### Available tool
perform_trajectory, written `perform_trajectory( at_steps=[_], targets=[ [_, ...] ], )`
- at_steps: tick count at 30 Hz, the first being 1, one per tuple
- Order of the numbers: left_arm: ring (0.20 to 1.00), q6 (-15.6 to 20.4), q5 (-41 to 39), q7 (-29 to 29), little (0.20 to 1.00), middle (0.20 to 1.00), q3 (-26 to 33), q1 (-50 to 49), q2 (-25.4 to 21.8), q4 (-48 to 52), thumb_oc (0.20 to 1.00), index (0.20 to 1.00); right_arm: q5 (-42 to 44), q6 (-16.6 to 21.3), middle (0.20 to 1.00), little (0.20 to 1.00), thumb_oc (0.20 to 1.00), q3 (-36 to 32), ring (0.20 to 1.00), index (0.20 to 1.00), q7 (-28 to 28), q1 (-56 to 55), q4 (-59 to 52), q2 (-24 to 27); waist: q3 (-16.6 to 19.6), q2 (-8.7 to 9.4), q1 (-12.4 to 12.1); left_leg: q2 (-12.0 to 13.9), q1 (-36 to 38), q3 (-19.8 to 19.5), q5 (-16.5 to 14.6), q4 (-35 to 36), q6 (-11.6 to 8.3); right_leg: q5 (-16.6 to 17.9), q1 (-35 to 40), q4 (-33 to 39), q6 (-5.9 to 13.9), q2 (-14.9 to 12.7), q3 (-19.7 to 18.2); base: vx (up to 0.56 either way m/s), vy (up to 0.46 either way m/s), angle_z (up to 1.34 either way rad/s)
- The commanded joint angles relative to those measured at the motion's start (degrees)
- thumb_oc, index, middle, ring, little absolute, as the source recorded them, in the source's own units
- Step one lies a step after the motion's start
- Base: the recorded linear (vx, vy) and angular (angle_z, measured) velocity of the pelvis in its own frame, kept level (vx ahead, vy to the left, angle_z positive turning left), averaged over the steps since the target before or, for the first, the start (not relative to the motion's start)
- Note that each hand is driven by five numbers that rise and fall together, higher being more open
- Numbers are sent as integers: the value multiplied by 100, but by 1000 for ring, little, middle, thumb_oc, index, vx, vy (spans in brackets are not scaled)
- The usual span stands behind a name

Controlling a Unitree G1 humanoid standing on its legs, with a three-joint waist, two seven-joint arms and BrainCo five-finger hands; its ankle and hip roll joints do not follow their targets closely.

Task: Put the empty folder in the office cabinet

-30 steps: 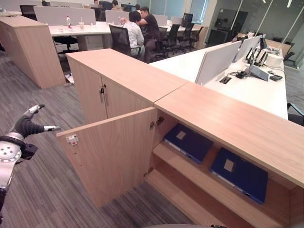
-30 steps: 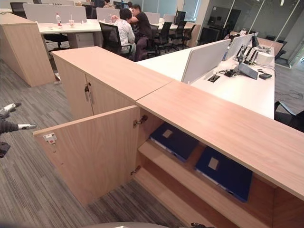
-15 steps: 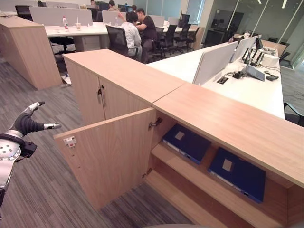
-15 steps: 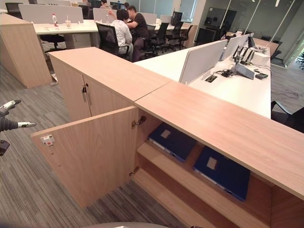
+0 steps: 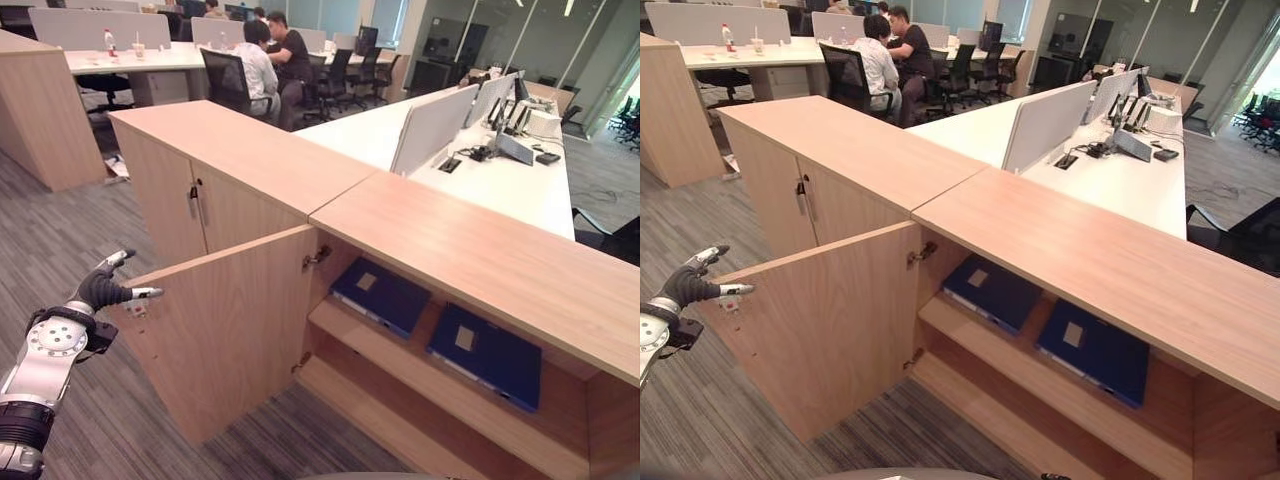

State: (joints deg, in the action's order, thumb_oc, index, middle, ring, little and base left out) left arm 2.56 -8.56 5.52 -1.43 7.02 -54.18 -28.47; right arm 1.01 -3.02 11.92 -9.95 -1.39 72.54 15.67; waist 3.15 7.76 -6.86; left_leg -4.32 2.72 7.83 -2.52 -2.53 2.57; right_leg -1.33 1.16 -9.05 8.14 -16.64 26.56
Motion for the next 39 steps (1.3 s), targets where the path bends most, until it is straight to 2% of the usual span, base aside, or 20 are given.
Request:
perform_trajectory(
  at_steps=[1, 6, 13, 16, 18, 20, 24, 25, 26, 27, 28, 31, 32, 33, 34, 35, 36, 37, 38, 39],
  targets=[
    [1000, 45, 67, 135, 1000, 1000, 36, 263, -34, -454, 1000, 1000, -89, 61, 1000, 1000, 1000, 241, 1000, 1000, 53, 316, 254, 135, 183, -89, 48, -184, -235, -444, -283, -49, -26, 694, 250, -80, 403, -147, 125, 61, -16, -7],
    [1000, -116, 470, 392, 1000, 1000, -144, 336, -59, -1100, 1000, 1000, -172, 24, 1000, 1000, 1000, 332, 1000, 1000, 11, 394, 269, 127, 183, -41, 69, -150, -230, -410, -278, -35, -28, 684, 240, -46, 383, -110, 115, 15, -7, -6],
    [1000, -236, 1174, 379, 1000, 1000, -505, 628, -257, -1682, 1000, 1000, -229, 15, 1000, 1000, 1000, 494, 1000, 1000, -12, 501, 264, 80, 169, 51, 61, -122, -257, -380, -281, -53, -34, 649, 215, -26, 356, -59, 89, -1, -5, -3],
    [1000, -194, 2378, 642, 1000, 1000, -1324, 1067, -534, -1726, 1000, 1000, -362, 23, 1000, 1000, 1000, 638, 1000, 1000, -63, 638, 313, 72, 149, 133, 52, -108, -280, -402, -309, -85, -39, 610, 185, -30, 344, -33, 64, -6, -20, -2],
    [1000, -152, 2799, 727, 1000, 1000, -1679, 1211, -578, -1558, 1000, 1000, -417, 29, 1000, 1000, 1000, 705, 1000, 1000, -103, 682, 313, 45, 138, 196, 19, -108, -285, -421, -338, -107, -42, 587, 183, -40, 343, -34, 63, 14, -31, 5],
    [1000, -135, 2861, 757, 1000, 1000, -1878, 1350, -494, -1572, 1000, 1000, -434, 38, 1000, 1000, 1000, 755, 1000, 1000, -100, 726, 313, 24, 133, 231, -3, -117, -292, -433, -349, -117, -45, 580, 181, -39, 344, -35, 66, 14, -23, 6],
    [1000, 6, 2680, 1426, 1000, 1000, -2708, 1478, 48, -892, 1000, 1000, -578, -20, 1000, 1000, 1000, 917, 1000, 1000, -168, 938, 413, 14, 174, 260, -30, -149, -283, -506, -396, -145, -39, 545, 206, -43, 348, -44, 100, 26, -6, 14],
    [1000, 2, 2677, 1430, 1000, 1000, -2716, 1486, 49, -891, 1000, 1000, -579, -19, 1000, 1000, 1000, 911, 1000, 1000, -169, 937, 414, 15, 174, 260, -35, -148, -283, -507, -396, -145, -39, 545, 207, -42, 349, -43, 100, -31, 20, 17],
    [787, -25, 2502, 1810, 787, 787, -3021, 1401, 397, -820, 787, 787, -658, -48, 1000, 1000, 1000, 984, 1000, 1000, -214, 1077, 458, 0, 183, 259, -14, -198, -346, -476, -292, -159, 7, 620, 182, -11, 288, -86, 181, -37, 22, 7],
    [711, -45, 2375, 1966, 711, 711, -3121, 1337, 579, -749, 711, 711, -710, -61, 1000, 1000, 1000, 1016, 1000, 1000, -243, 1118, 465, -18, 198, 251, -9, -204, -336, -484, -298, -153, 12, 623, 187, -17, 292, -88, 183, -37, 22, 7],
    [667, -46, 2374, 1967, 667, 667, -3123, 1339, 581, -750, 667, 667, -710, -61, 1000, 1000, 1000, 1015, 1000, 1000, -244, 1117, 464, -16, 203, 251, -6, -205, -342, -487, -294, -151, 13, 625, 183, -15, 293, -89, 187, 25, 4, 16],
    [548, -203, 1629, 2605, 548, 548, -3480, 1088, 1262, -637, 548, 548, -819, -80, 1000, 1000, 1000, 1154, 1000, 1000, -357, 1215, 434, -98, 254, 194, 47, -221, -289, -505, -299, -127, 19, 612, 208, -16, 287, -86, 168, 49, 9, 21],
    [551, -316, 1152, 2895, 551, 551, -3705, 958, 1438, -386, 551, 551, -870, -86, 1000, 1000, 1000, 1242, 1000, 1000, -420, 1247, 373, -138, 275, 156, 62, -228, -261, -512, -292, -102, 21, 623, 225, -10, 291, -86, 166, 55, 11, 18],
    [551, -321, 1148, 2896, 551, 551, -3706, 956, 1435, -380, 551, 551, -870, -87, 1000, 1000, 1000, 1241, 1000, 1000, -420, 1244, 371, -137, 276, 156, 61, -227, -259, -512, -291, -100, 21, 624, 226, -9, 291, -85, 166, 38, 2, 17],
    [611, -402, 792, 3030, 611, 611, -3878, 934, 1458, -150, 611, 611, -877, -89, 1000, 1000, 1000, 1281, 1000, 1000, -443, 1264, 346, -150, 286, 141, 76, -229, -256, -514, -291, -96, 22, 629, 231, -10, 295, -85, 161, 23, -7, 6],
    [774, -579, 9, 3198, 774, 774, -4104, 899, 1430, 340, 774, 774, -903, -76, 1000, 1000, 1000, 1360, 1000, 1000, -473, 1272, 292, -163, 296, 106, 100, -230, -246, -515, -276, -77, 19, 642, 235, -21, 306, -87, 165, 23, -7, 6],
    [805, -591, 1, 3198, 805, 805, -4105, 897, 1418, 355, 805, 805, -903, -76, 1000, 1000, 1000, 1358, 1000, 1000, -473, 1271, 291, -166, 297, 110, 99, -230, -246, -515, -276, -75, 19, 642, 235, -21, 307, -87, 165, 19, -7, 7],
    [849, -704, -512, 3233, 849, 849, -4213, 908, 1437, 614, 849, 849, -906, -71, 1000, 1000, 1000, 1400, 1000, 1000, -473, 1281, 268, -174, 304, 94, 109, -227, -241, -521, -266, -62, 15, 647, 238, -24, 311, -88, 168, 8, -11, 12],
    [1000, -827, -1027, 3238, 1000, 1000, -4295, 920, 1446, 855, 1000, 1000, -903, -55, 1000, 1000, 1000, 1433, 1000, 1000, -468, 1292, 251, -197, 304, 87, 108, -232, -243, -536, -254, -56, 14, 660, 244, -28, 317, -89, 175, 14, -17, 17],
    [1000, -894, -1788, 3116, 1000, 1000, -4324, 976, 1515, 1153, 1000, 1000, -891, -26, 1000, 1000, 1000, 1485, 1000, 1000, -457, 1294, 242, -226, 309, 69, 116, -241, -242, -574, -232, -39, 10, 663, 254, -43, 325, -88, 200, 7, -21, 18]
  ],
)
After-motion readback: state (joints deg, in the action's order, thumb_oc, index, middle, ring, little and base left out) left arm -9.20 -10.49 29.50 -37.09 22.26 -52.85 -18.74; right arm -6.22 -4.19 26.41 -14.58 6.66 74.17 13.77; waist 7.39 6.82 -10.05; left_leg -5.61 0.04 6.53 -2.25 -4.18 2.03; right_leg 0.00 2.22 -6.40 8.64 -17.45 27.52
